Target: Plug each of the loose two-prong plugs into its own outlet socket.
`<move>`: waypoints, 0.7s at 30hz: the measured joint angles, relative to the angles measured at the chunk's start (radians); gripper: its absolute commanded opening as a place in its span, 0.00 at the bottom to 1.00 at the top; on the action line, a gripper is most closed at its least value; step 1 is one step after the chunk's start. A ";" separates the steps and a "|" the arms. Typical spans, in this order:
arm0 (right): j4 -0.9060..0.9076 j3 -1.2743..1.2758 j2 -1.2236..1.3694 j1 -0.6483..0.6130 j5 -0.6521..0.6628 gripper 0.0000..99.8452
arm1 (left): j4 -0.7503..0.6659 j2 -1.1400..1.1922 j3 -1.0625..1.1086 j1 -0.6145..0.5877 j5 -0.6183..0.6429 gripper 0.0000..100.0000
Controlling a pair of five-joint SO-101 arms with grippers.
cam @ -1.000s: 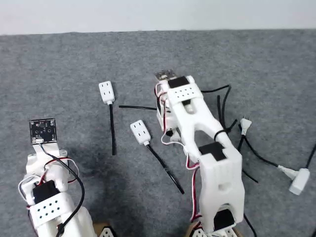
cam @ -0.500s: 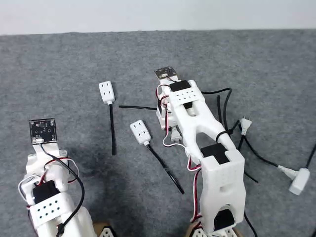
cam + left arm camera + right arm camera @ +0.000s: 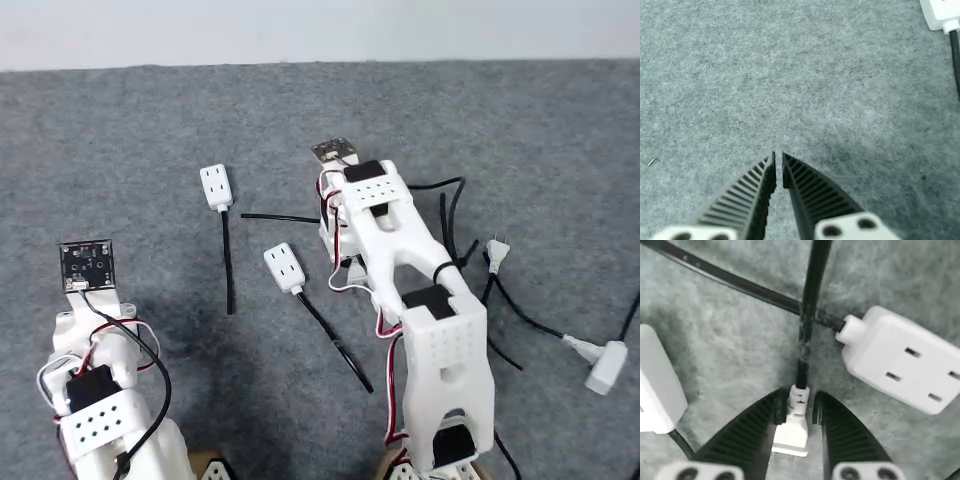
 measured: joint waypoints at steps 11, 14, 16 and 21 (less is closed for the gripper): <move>0.068 0.023 -0.086 -0.003 -0.018 0.01 | 0.115 0.000 0.014 0.204 0.003 0.01; 0.023 0.150 -0.196 0.008 -0.025 0.01 | 0.169 0.000 -0.020 0.333 0.086 0.02; -0.043 0.267 -0.272 0.005 -0.025 0.01 | 0.181 0.018 -0.063 0.414 0.164 0.05; -0.172 0.460 -0.427 0.006 -0.026 0.01 | 0.181 0.222 -0.229 0.552 0.338 0.20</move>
